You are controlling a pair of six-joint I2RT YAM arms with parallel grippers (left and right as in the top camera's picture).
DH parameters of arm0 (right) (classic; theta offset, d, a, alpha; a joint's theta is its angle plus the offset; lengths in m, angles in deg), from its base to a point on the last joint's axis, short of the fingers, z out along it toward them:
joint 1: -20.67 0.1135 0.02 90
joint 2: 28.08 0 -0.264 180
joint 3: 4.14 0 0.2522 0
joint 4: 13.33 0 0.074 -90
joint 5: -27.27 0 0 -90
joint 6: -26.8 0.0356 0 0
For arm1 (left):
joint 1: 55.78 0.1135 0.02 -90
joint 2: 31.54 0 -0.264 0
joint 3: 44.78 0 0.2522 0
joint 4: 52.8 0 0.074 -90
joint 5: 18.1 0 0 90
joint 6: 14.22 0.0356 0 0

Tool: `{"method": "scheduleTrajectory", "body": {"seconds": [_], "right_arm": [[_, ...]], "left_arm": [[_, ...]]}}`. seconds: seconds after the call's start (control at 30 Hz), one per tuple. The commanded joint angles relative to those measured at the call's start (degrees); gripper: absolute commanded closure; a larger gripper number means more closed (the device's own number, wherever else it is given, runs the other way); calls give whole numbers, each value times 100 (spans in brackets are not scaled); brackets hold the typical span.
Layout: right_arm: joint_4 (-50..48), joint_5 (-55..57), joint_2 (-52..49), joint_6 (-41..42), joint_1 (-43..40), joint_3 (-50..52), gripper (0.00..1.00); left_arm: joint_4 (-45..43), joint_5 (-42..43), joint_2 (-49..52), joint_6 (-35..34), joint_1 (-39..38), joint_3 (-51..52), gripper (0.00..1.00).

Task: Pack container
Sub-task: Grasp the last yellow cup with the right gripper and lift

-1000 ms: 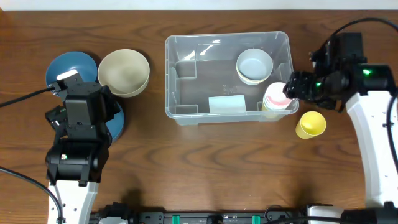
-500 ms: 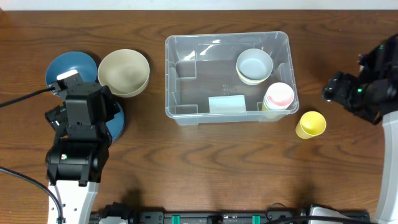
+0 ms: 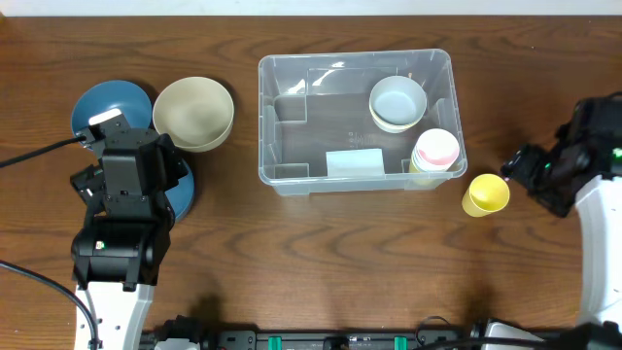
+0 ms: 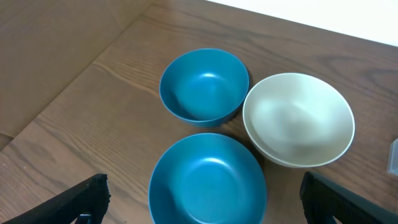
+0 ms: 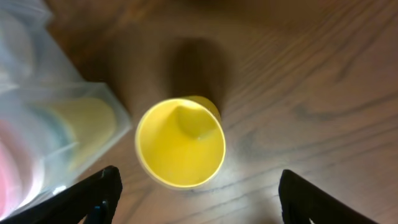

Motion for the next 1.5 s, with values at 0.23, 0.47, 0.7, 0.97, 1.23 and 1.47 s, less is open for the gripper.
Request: {"method": "scheduleTrajectory", "body": {"seconds": [0.23,0.47,0.7,0.97,1.23,1.47], "right_arm": [[-870,-46,-2,264,-15,1119,30],[-1285,-13,-2,313,-15,1569,61],[-1366,109,-2,313,-22,1591,84],[-1423,103,0,313,-20,1585,99],[-1429,98,0,313,-22,1497,99],[-1307,-46,0,313,-22,1156,99]], "left_arm": [[0,-87,4,-52,28,-125,2],[0,-87,4,-52,28,-125,2],[0,-87,4,-52,28,-125,2],[0,-87,4,-52,28,-125,2],[0,-87,4,-52,28,-125,2],[0,-87,4,-50,28,-125,2]]}}
